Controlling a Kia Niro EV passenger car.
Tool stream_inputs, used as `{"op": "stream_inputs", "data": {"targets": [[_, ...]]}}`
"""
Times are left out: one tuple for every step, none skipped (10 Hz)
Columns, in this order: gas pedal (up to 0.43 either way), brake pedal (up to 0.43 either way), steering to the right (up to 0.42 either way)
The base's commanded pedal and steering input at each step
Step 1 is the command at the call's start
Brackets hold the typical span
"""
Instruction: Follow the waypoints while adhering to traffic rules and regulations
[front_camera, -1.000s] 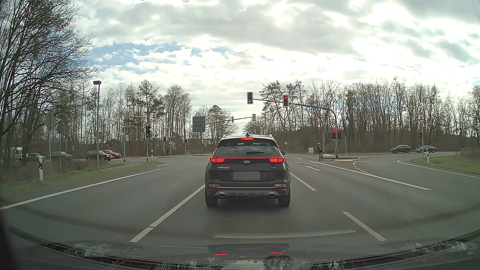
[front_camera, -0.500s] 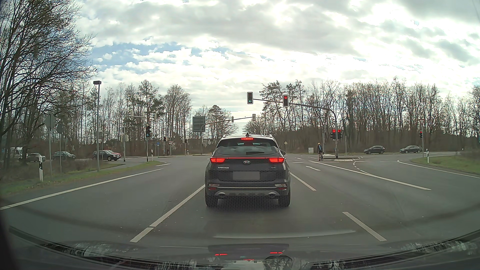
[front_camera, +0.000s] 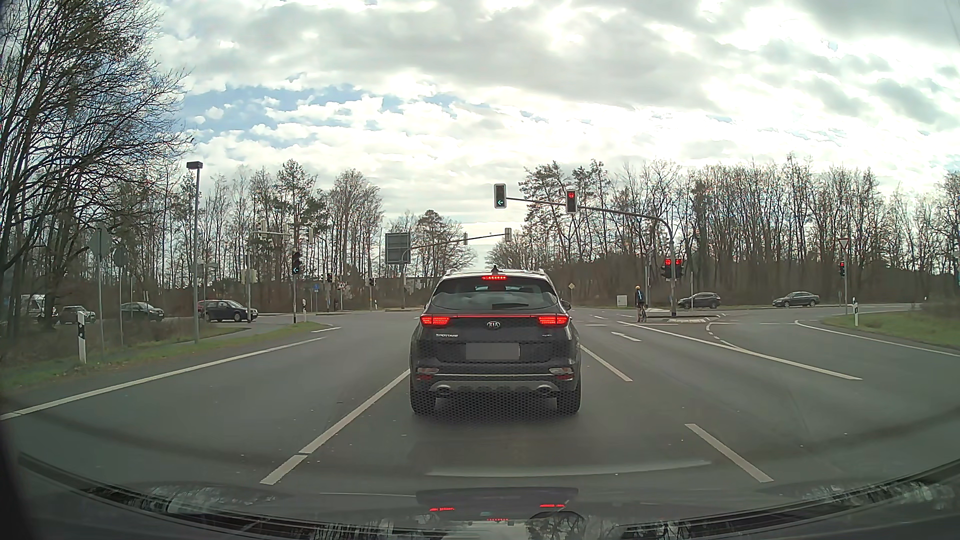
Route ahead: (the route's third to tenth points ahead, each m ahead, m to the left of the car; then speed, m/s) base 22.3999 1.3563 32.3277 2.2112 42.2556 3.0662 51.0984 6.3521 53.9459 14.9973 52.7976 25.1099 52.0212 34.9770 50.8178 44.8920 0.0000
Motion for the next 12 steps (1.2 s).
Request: {"op": "stream_inputs", "data": {"targets": [[0.0, 0.299, -0.002], [0.0, 0.299, -0.001], [0.0, 0.299, -0.002], [0.0, 0.299, -0.002], [0.0, 0.299, -0.001], [0.0, 0.299, -0.001], [0.0, 0.299, -0.002], [0.0, 0.293, -0.001], [0.0, 0.299, -0.002], [0.0, 0.299, -0.001], [0.0, 0.299, -0.001], [0.0, 0.299, -0.001]]}}
